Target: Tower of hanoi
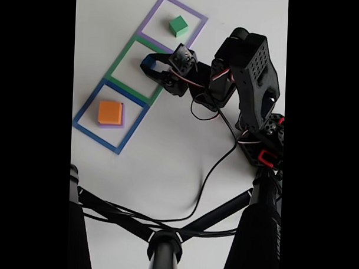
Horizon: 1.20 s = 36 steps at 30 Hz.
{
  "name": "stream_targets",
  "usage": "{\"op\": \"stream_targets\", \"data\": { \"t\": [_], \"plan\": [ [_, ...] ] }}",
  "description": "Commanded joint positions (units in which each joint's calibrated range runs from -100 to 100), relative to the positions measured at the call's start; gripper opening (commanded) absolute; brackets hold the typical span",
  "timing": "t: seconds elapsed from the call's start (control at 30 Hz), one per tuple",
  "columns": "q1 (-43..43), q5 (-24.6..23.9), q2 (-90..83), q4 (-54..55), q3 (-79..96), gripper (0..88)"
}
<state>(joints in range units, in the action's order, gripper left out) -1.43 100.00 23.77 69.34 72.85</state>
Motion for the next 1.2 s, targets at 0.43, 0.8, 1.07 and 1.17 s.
{"op": "stream_targets", "data": {
  "t": [0.43,0.8,1.07,1.17],
  "plan": [
    [0.47,0.0,-17.1,-9.83,0.61,26.4],
    [-4.8,0.0,-57.15,-64.08,-5.12,0.2],
    [-11.03,0.0,-74.11,-99.3,-15.94,0.0],
    [-12.95,0.0,-77.26,-115.41,-25.94,0.0]
  ]
}}
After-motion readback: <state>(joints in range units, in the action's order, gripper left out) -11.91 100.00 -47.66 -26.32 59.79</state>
